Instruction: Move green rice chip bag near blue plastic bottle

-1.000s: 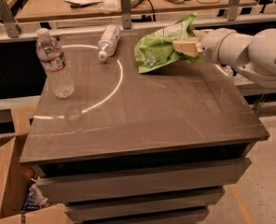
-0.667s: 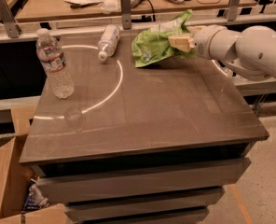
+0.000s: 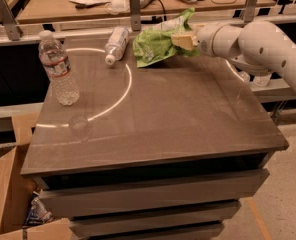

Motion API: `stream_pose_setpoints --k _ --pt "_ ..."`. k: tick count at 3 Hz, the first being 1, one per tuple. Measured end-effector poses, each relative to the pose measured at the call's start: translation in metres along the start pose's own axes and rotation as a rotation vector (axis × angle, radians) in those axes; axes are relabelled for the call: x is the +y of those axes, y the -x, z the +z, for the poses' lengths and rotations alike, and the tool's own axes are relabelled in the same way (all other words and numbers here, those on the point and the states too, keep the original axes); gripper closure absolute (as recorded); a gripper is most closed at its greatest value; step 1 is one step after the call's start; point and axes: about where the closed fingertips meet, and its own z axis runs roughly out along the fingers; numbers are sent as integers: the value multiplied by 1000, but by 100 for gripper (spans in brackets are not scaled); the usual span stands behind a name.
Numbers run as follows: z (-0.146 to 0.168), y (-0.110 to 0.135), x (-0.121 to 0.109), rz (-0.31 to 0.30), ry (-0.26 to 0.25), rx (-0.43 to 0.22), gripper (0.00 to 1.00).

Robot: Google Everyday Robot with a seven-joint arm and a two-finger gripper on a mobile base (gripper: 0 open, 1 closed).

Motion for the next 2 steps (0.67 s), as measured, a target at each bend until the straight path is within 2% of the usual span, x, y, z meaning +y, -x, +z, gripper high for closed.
stream_pose_setpoints --k 1,2 --pt "12 0 4 3 2 22 82" --pt "17 -2 8 12 -4 55 59"
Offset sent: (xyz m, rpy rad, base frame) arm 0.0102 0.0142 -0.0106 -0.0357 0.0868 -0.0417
